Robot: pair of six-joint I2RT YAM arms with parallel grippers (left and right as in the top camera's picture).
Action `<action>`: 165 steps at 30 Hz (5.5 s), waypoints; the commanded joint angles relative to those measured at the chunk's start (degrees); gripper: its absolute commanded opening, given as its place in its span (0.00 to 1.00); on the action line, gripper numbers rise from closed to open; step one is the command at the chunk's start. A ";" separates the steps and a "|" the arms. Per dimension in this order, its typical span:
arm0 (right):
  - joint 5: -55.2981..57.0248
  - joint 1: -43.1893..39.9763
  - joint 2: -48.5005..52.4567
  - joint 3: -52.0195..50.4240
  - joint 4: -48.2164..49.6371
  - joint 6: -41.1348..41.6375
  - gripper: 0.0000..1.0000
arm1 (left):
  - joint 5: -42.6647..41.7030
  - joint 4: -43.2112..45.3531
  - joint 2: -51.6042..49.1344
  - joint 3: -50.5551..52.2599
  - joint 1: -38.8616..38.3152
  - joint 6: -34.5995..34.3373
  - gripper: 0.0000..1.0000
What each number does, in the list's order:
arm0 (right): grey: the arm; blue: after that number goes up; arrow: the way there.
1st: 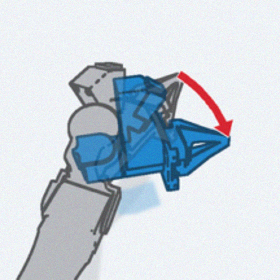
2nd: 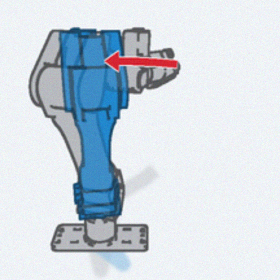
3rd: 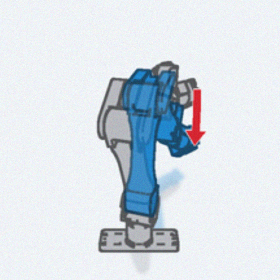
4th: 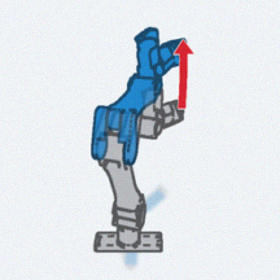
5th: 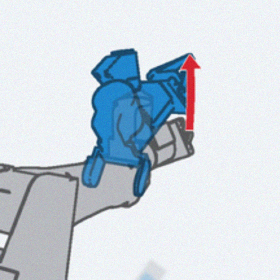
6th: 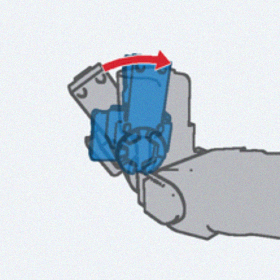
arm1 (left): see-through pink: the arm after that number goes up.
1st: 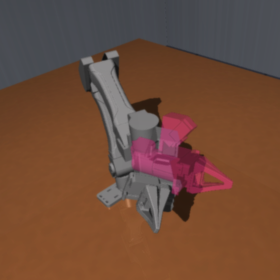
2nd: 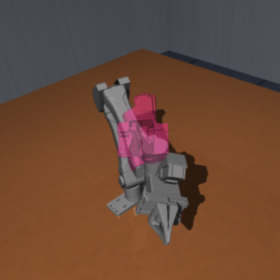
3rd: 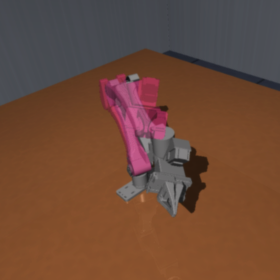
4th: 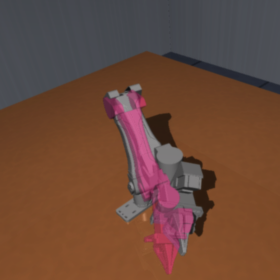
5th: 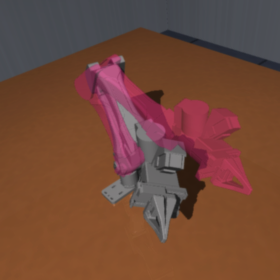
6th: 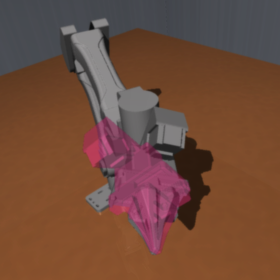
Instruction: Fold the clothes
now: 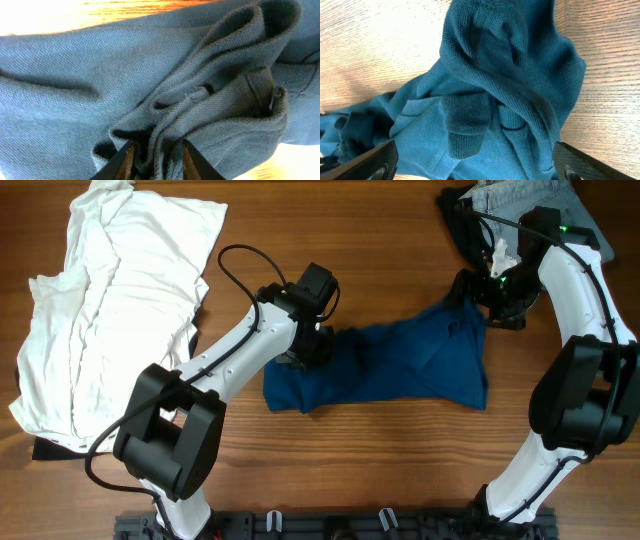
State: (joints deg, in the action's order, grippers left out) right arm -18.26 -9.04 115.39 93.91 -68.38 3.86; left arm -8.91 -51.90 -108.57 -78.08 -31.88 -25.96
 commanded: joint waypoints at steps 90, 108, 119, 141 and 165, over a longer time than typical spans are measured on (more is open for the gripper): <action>-0.26 -0.63 -0.50 -28.61 24.17 1.29 0.18 | 8.94 -1.42 17.81 -1.53 15.08 3.69 0.19; -5.18 -6.45 -6.23 8.39 -3.19 -4.42 0.04 | 12.02 -1.36 17.81 -1.53 32.39 3.72 0.22; -0.94 18.45 -6.10 8.48 -4.44 1.25 0.04 | 12.04 -1.11 17.81 -1.53 37.48 4.83 0.22; 5.05 33.44 -4.48 2.45 -3.74 3.85 0.60 | 12.20 -0.70 17.75 -1.53 37.46 4.98 0.23; 17.22 15.74 -2.34 -27.93 29.75 8.76 0.10 | 12.20 -0.92 17.27 -1.53 37.42 4.96 0.23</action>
State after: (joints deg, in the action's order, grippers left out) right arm -17.67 14.33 108.29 68.20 -44.38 17.47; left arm 2.76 -52.77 -90.87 -79.81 5.37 -21.69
